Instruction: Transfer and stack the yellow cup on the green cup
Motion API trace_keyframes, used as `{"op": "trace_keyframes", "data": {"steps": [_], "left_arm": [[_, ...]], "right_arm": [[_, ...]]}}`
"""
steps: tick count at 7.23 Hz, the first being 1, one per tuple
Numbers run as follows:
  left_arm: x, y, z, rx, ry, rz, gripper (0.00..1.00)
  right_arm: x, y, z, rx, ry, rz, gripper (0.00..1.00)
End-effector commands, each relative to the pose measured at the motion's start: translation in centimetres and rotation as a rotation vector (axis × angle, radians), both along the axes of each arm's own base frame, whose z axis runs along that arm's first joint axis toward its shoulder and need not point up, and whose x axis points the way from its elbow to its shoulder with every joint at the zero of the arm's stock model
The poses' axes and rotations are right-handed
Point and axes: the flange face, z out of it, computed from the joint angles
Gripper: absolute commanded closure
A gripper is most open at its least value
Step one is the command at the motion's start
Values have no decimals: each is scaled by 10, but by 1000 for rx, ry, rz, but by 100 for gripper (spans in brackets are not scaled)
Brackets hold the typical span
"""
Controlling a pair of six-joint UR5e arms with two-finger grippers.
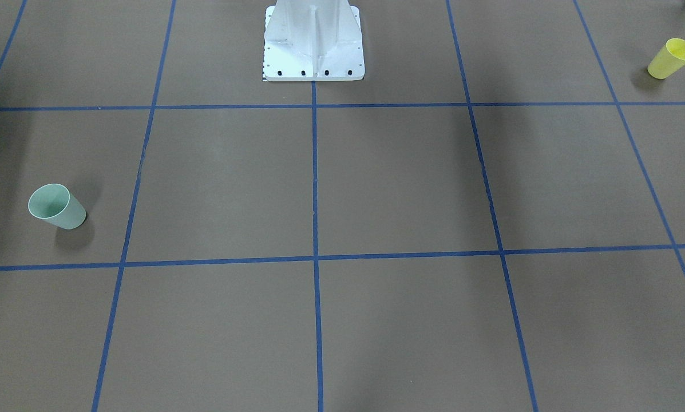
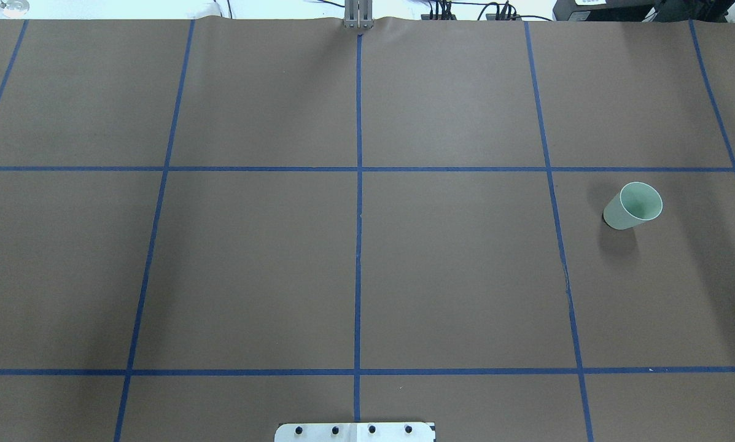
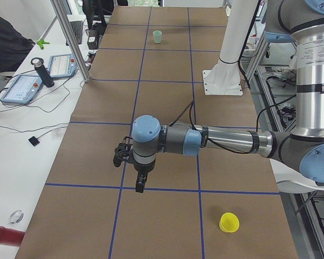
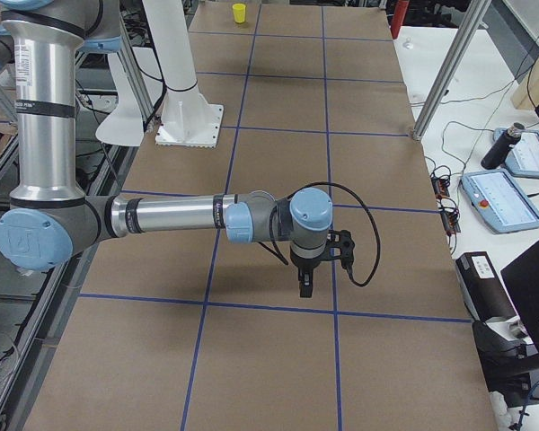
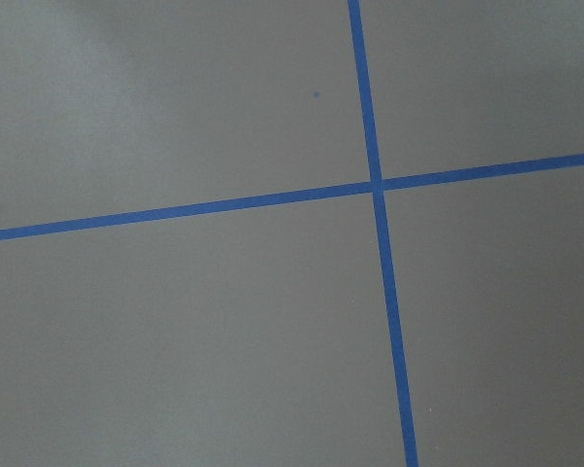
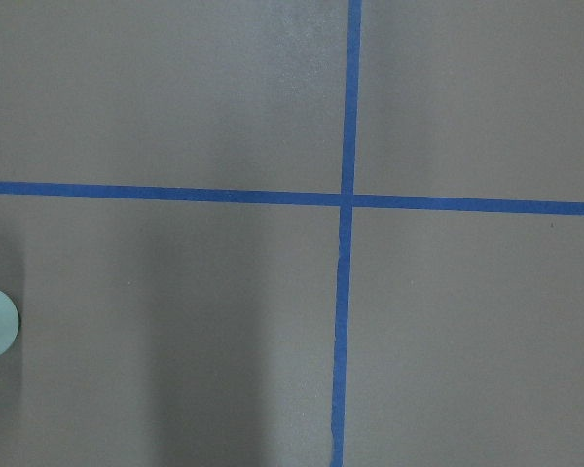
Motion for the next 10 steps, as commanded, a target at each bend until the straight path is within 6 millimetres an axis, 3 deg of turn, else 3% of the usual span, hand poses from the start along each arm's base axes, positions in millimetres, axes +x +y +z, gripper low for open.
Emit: {"op": "trace_keyframes", "data": {"steps": [1,3,5,6,8,10], "left_arm": [[25,-4,-19,-70,-8,-77,0],[31,24,-31,-114,-57,-160,0],[22,96,-48,-151,-113,-238,0],[21,107,-52,-215,-117,-341,0],[14,125,-46,-282,-182,-461,0],[32,144,-48,-373,-234,-578,0]], "right_arm": [[0,0,-2,2,-1,0,0],[0,1,-1,-3,-1,1,0],[-1,-6,-16,22,-7,5,0],[-2,-6,-22,31,-29,5,0],[-6,-1,-14,4,-80,-1,0],[-6,0,-14,-1,-85,-1,0]]}}
